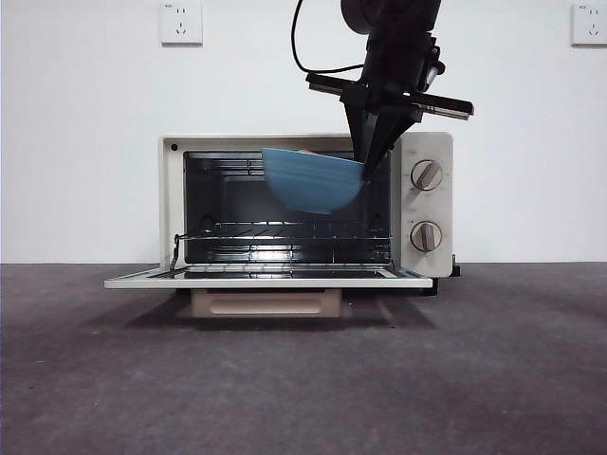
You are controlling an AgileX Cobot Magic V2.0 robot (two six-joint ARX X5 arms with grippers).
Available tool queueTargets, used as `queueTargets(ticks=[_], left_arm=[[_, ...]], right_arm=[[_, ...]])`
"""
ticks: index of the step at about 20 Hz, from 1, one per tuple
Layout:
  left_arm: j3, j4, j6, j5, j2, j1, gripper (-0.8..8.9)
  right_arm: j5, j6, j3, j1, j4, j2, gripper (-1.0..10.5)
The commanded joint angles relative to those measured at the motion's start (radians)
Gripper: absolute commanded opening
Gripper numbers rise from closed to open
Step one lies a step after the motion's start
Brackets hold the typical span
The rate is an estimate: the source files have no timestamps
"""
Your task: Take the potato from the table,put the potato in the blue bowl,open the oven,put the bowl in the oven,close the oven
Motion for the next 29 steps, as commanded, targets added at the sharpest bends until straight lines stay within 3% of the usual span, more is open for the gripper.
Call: queueTargets(ticks=[1,13,23,29], left_arm=[[-0.003,0.007,0.009,-0.019,0.000,-0.002,-0.05],[-0.003,0.007,0.026,-0.021,0.000,-0.002,-0.05],[-0.003,0.007,0.034,-0.023,0.000,-0.002,-0.05],[-0.003,0.006,0.034,-0.046,0.000,-0.002,-0.05]], right_arm=[[-0.003,0.050,0.005,-0.003,0.010,0.023,-0.2],[0.034,0.131,0.005,-0.035,0.082,0.064,-0.2],[0.022,0.135,0.005,-0.035,0.112,0.096,-0.1],[0.018,0.135,0.005,-0.035,0.123,0.096,0.5]])
